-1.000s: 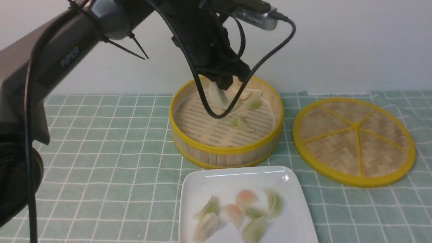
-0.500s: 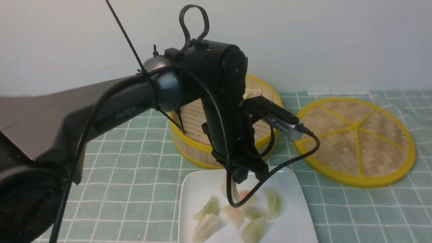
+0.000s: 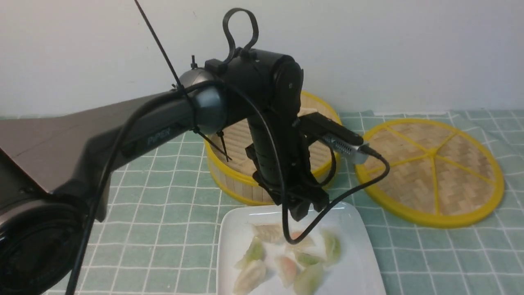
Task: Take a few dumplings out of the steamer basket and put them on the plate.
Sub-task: Use the left arm to put the dumpling into the plate, then use the right arm to grab a dumpling from inside the steamer
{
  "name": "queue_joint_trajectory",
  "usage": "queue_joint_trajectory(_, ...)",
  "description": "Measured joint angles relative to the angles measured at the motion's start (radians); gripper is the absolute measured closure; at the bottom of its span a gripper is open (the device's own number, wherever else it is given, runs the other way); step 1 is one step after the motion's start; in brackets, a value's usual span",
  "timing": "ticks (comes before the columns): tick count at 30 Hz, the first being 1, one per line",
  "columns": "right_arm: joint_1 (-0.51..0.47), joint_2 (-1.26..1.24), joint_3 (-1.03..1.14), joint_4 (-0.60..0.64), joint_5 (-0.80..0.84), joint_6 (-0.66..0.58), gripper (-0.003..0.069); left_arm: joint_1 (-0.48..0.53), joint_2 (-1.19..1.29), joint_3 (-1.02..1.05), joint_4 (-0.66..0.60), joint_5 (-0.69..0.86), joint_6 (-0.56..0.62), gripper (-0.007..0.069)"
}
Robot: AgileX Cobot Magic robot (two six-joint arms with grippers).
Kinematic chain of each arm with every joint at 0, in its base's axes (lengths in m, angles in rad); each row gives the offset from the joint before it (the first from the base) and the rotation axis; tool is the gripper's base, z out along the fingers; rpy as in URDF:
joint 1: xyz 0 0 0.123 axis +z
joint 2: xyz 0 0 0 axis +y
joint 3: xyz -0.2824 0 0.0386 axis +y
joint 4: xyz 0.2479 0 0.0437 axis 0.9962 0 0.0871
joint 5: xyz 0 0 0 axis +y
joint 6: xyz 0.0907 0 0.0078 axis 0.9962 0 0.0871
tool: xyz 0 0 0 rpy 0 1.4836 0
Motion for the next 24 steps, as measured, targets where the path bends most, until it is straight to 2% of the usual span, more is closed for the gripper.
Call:
queue_joint_trajectory(1, 0.0, 0.006, -0.011, 0.011, 0.004, -0.012, 0.0669, 0.0, -0.009, 0.0, 0.006, 0.0, -0.001, 0.0375)
queue_joint_trajectory(2, 0.0, 0.063, -0.061, 0.048, 0.014, -0.058, 0.0669, 0.0, -0.057, -0.003, 0.032, 0.001, -0.009, 0.0486)
queue_joint_trajectory(3, 0.0, 0.103, -0.096, 0.071, 0.014, -0.086, 0.0669, 0.0, -0.094, -0.004, 0.048, 0.001, -0.013, 0.0544)
queue_joint_trajectory(6, 0.042, 0.237, -0.206, 0.101, 0.011, -0.142, 0.0669, 0.026, -0.227, 0.002, 0.07, 0.021, -0.048, 0.0617)
queue_joint_trajectory(11, 0.227, 0.399, -0.344, 0.041, 0.0, -0.153, 0.0669, 0.118, -0.457, 0.125, 0.071, -0.005, -0.074, 0.0631)
queue_joint_trajectory(15, 0.358, 0.563, -0.435, -0.039, -0.098, -0.147, 0.0668, 0.202, -0.66, 0.307, 0.079, -0.06, -0.095, 0.0631)
queue_joint_trajectory(21, 0.433, 0.799, -0.528, -0.069, -0.288, -0.144, 0.0639, 0.283, -0.891, 0.517, 0.079, -0.097, -0.125, 0.0631)
queue_joint_trajectory(24, 0.45, 0.963, -0.601, -0.069, -0.379, -0.181, 0.057, 0.309, -1.011, 0.611, 0.086, -0.092, -0.143, 0.0631)
